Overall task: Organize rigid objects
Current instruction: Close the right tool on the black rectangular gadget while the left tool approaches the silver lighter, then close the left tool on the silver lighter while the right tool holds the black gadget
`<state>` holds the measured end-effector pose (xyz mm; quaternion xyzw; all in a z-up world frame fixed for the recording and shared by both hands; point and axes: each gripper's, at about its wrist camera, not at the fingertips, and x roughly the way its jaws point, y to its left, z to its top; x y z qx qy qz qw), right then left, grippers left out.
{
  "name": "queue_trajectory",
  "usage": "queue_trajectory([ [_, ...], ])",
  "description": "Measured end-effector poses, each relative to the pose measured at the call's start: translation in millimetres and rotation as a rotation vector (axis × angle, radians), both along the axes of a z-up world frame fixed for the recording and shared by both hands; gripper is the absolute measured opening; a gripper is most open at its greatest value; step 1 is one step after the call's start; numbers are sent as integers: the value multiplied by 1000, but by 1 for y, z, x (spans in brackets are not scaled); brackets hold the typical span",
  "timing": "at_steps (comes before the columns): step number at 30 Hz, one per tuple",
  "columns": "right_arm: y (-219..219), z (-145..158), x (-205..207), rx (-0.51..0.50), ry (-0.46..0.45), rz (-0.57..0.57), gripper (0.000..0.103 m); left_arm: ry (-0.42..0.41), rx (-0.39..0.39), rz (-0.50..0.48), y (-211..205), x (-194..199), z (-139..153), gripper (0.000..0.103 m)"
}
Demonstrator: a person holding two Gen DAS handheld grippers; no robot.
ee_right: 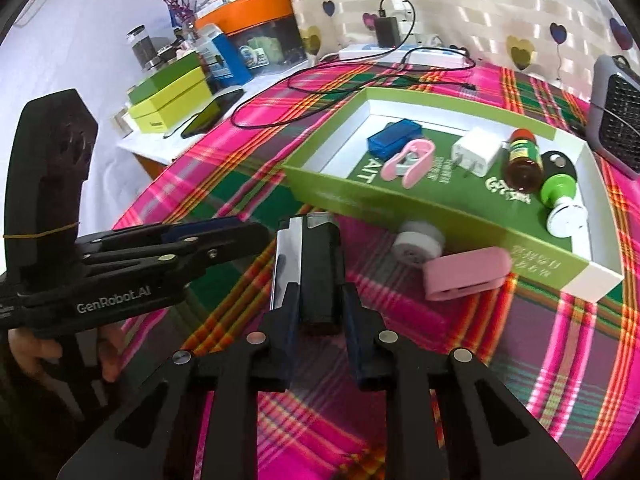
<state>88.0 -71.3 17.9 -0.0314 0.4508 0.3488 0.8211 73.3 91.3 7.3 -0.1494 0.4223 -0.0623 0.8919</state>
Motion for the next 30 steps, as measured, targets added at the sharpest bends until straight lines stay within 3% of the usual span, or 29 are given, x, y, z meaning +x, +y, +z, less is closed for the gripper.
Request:
queue_trajectory([
  [10,-5,-3,-4,80,93,2,22,20,5,15,2,-3,-1,32],
  [17,-15,2,-8,23,14,-63,22,40,43,4,-12,0,-1,32],
  [24,-26,3,-8,27,-9,-80,22,57,83,5,-23,4,-1,34],
  [30,-35,3,-8,18,-21,-103,22,64,166,-16,-41,9,0,34],
])
